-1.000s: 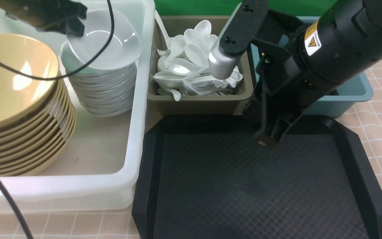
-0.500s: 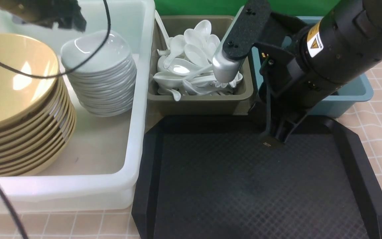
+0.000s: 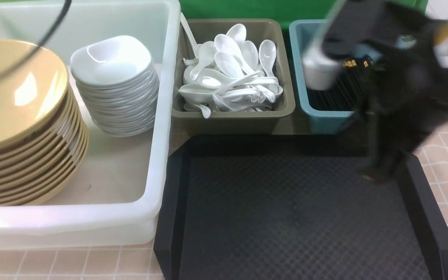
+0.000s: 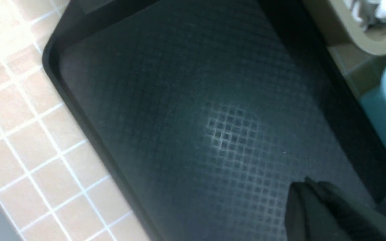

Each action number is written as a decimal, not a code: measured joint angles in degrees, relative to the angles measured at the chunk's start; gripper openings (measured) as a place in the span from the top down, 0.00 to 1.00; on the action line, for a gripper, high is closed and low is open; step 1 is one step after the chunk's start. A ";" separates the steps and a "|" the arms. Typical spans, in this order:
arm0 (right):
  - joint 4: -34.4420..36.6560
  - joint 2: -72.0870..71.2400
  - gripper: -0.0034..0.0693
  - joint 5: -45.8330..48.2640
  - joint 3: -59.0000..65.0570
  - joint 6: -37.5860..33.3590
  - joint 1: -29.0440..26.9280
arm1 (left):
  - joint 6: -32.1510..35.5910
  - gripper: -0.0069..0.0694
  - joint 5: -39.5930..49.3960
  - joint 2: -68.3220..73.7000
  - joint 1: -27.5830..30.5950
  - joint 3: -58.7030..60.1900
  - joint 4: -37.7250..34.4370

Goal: On brown table put chopsticks spoon bowls plates into blue grey white boxes.

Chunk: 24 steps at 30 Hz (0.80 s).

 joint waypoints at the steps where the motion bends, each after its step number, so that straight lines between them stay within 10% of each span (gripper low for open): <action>1: 0.00 -2.12 0.89 -1.20 1.70 0.37 0.00 | -0.39 0.80 -0.91 -2.99 0.00 4.04 0.40; 12: 0.00 -27.58 0.89 -24.84 23.14 4.44 0.00 | -1.61 0.91 -18.59 -37.58 0.00 43.78 0.85; 24: 0.00 -41.23 0.89 -37.39 34.58 5.37 0.00 | -1.01 0.91 -22.32 -59.57 0.00 59.97 0.85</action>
